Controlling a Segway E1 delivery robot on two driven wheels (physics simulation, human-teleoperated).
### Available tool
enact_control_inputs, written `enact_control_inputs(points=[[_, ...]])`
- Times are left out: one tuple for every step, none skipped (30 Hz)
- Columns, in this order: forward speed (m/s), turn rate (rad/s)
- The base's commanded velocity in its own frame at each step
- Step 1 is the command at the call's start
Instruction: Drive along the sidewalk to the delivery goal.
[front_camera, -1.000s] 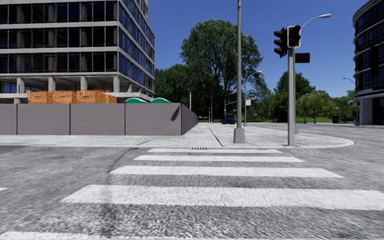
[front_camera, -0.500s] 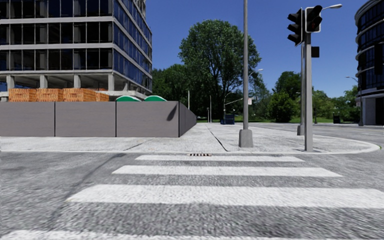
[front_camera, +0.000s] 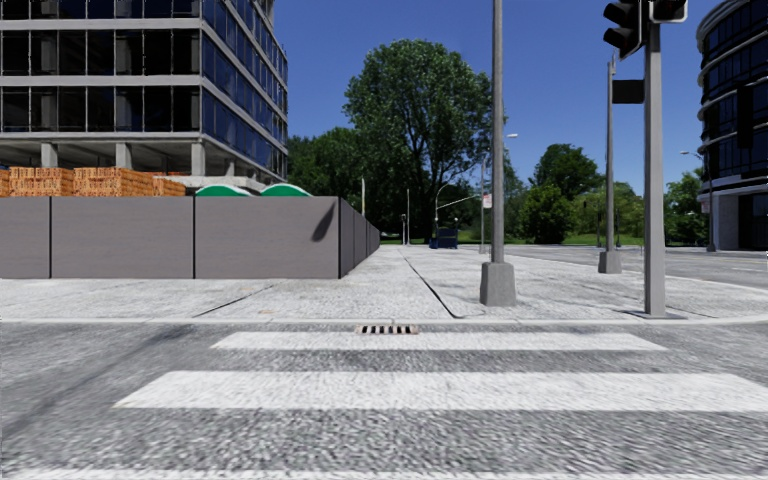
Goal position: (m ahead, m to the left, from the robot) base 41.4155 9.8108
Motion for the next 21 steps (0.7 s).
enact_control_inputs(points=[[2.00,-0.22],[2.00,-0.22],[2.00,-0.22],[2.00,-0.22],[2.00,-0.22],[2.00,-0.22],[2.00,-0.22],[2.00,-0.22],[2.00,-0.22],[2.00,-0.22],[2.00,-0.09],[2.00,0.00],[2.00,0.00],[2.00,0.00],[2.00,0.00],[2.00,0.00],[2.00,0.00],[2.00,0.00],[2.00,0.00],[2.00,0.00],[2.00,0.00]])
